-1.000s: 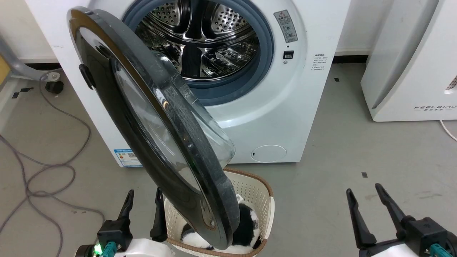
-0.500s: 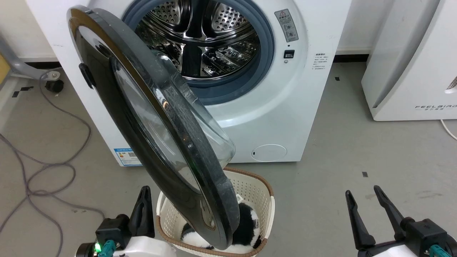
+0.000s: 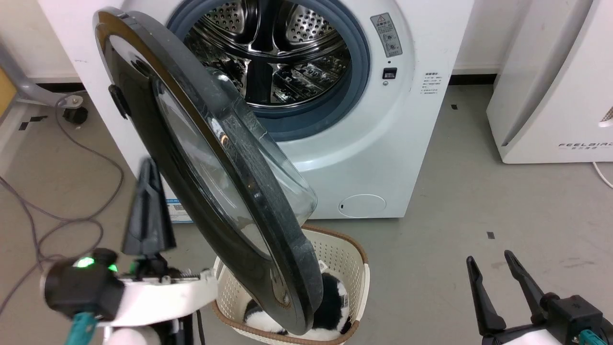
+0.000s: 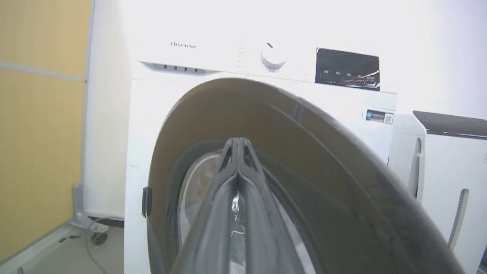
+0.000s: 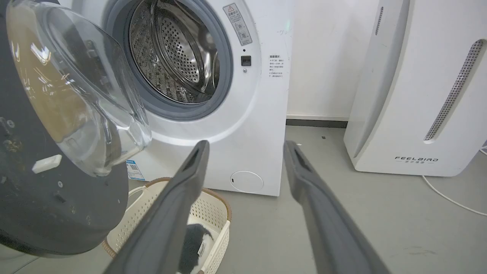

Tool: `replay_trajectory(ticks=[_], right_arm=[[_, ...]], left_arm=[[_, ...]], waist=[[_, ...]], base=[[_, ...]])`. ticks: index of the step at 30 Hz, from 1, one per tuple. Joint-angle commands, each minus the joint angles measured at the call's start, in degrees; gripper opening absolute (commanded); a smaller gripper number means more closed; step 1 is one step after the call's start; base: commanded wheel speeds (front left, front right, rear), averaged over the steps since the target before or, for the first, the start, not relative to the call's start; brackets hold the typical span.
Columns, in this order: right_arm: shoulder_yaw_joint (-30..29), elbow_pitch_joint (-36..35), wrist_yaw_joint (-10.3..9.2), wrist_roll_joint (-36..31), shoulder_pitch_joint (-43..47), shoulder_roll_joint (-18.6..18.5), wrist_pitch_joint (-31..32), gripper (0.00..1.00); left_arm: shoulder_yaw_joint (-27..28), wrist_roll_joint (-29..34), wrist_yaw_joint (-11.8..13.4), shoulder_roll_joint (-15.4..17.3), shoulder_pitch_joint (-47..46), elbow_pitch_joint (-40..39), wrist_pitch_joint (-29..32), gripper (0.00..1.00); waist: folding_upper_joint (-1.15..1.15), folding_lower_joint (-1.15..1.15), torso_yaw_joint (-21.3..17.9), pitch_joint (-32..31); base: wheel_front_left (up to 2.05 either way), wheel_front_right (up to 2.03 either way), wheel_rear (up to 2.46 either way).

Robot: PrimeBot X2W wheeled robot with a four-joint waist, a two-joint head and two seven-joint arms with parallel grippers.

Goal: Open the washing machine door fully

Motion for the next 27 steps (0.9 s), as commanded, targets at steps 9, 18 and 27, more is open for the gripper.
replay_trajectory(ticks=[9,18,27], right_arm=[[-0.10,1.00,0.29,1.10,-0.21,0.28,-0.83,1.00],[0.07,1.49,0.29,1.27,-0.50,0.28,-0.87,1.00],[0.12,1.88,0.29,1.30,-0.32,0.28,-0.88,1.00]], left_arm=[[-4.05,1.06,-0.50,0.00,-3.59,-20.67,-0.29,0.00],[-22.41,-1.41,-7.44,-0.22,-4.07,-19.97,6.59,0.00],[-32.60,-4.72,-8.61,-0.03,0.56,-13.07,18.45,0.00]], waist=[[0.00,0.00,-0.50,-0.13],[0.00,0.00,-0.21,0.01],[0.00,0.00,-0.31,-0.04]], base=[[0.00,0.00,0.00],[0.00,0.00,0.00],[0.00,0.00,0.00]])
